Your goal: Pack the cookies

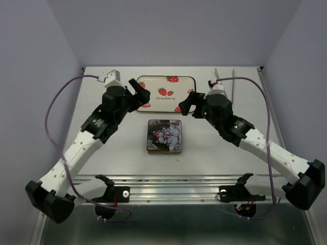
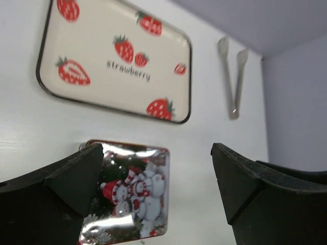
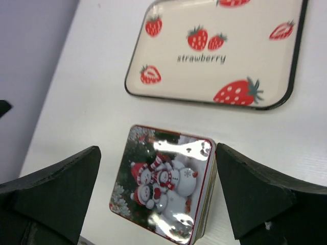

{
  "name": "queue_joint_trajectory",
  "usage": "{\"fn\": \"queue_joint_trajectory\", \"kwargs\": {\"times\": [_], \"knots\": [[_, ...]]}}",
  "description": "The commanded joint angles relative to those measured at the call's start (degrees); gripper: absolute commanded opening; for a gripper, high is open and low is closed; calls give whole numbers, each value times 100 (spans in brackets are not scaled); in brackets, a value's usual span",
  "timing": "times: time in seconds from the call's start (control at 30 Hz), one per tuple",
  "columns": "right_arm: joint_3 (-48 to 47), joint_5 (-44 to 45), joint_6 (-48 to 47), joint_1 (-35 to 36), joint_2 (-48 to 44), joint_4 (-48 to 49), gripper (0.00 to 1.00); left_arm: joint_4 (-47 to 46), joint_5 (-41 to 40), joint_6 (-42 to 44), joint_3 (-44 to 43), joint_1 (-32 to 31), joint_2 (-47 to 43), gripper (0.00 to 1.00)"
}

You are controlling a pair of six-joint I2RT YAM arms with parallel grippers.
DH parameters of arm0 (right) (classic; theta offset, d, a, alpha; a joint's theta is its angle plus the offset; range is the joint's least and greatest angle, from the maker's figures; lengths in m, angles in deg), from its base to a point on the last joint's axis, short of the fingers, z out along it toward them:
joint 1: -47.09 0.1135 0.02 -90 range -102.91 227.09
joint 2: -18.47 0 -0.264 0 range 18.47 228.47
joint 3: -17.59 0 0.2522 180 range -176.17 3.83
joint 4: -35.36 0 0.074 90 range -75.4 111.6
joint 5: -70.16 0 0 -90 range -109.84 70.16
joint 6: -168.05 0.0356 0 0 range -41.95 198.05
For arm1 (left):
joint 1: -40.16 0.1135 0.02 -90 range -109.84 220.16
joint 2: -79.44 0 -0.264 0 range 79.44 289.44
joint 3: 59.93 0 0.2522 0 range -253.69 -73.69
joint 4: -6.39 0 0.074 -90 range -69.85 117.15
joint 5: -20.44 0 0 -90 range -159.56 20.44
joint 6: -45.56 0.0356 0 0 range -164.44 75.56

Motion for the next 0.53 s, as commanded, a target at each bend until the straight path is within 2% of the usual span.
{"fn": "queue_joint_trajectory", "kwargs": {"times": [0.0, 0.07, 0.13, 0.2, 0.37, 0.5], "knots": [[141, 1175, -140, 49, -852, -115, 100, 1419, -1335, 72, -567, -9, -957, 99], [282, 1807, 52, 49, -1335, -580, 100, 1861, -2056, -191, -524, -9, -1422, 99], [465, 2082, 158, 49, -1784, -1001, 100, 2406, -2670, -559, -297, 0, -1740, 99], [703, 2267, 220, 49, -2100, -1135, 100, 2671, -2910, -841, -16, -9, -2232, 99], [1283, 2312, 325, 49, -2786, -1301, 100, 2365, -2780, -1115, 1092, -9, -3041, 99], [1197, 2417, 378, 49, -2656, -1504, 100, 2267, -2691, -993, 1032, 0, -3034, 99]]}}
